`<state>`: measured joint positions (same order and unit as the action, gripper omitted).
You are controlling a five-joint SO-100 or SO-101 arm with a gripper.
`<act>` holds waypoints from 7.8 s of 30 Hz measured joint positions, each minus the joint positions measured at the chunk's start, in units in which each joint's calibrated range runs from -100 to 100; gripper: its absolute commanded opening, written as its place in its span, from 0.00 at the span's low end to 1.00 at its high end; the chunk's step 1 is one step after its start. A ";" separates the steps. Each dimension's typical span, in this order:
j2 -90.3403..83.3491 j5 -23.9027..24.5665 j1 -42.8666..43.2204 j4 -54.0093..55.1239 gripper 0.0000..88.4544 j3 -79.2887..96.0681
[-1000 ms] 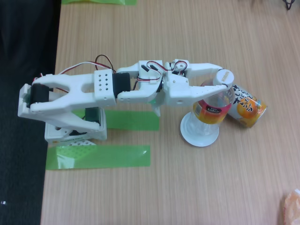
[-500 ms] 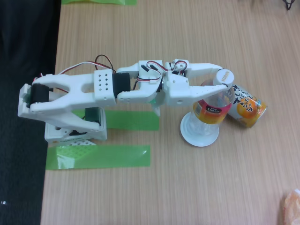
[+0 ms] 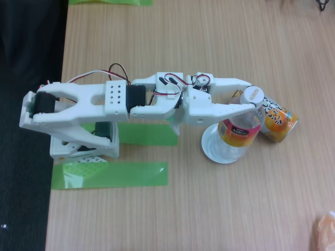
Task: Pick up the plastic bottle and stand it up on the white place
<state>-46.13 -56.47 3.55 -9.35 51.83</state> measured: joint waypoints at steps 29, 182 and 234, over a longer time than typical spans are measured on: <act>0.00 0.00 0.75 6.54 0.07 0.18; -6.99 0.26 0.37 -1.36 0.30 8.31; -49.41 27.18 -12.48 -1.61 0.30 21.78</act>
<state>-95.54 -29.28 -8.93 -10.96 73.61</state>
